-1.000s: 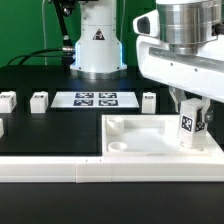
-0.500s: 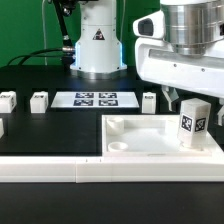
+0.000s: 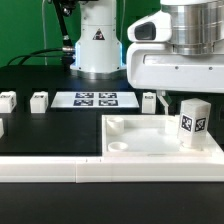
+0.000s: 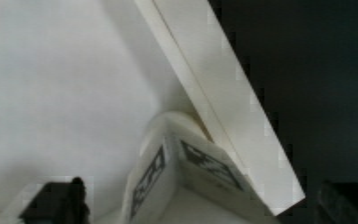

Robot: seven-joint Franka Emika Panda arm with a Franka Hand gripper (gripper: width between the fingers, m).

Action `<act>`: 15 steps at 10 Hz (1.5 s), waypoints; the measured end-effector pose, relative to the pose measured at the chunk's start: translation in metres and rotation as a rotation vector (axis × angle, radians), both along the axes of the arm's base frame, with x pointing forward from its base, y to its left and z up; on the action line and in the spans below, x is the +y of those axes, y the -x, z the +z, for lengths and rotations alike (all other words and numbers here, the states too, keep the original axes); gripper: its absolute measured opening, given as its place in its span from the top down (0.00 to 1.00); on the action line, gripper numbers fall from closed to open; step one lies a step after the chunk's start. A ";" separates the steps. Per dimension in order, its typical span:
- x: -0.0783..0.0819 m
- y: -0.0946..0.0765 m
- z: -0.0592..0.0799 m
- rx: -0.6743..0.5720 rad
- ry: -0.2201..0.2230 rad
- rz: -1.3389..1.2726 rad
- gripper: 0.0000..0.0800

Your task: Assemble square table

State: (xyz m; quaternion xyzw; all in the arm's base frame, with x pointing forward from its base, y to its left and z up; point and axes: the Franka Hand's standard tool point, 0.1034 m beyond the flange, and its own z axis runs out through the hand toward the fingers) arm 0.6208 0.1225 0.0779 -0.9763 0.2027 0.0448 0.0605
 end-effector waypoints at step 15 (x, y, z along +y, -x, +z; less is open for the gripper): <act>-0.004 -0.003 0.000 -0.098 0.018 0.765 0.64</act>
Offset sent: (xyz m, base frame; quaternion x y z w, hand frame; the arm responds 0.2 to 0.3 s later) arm -0.0024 0.0070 0.0032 -0.0353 0.0221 -0.1994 0.9790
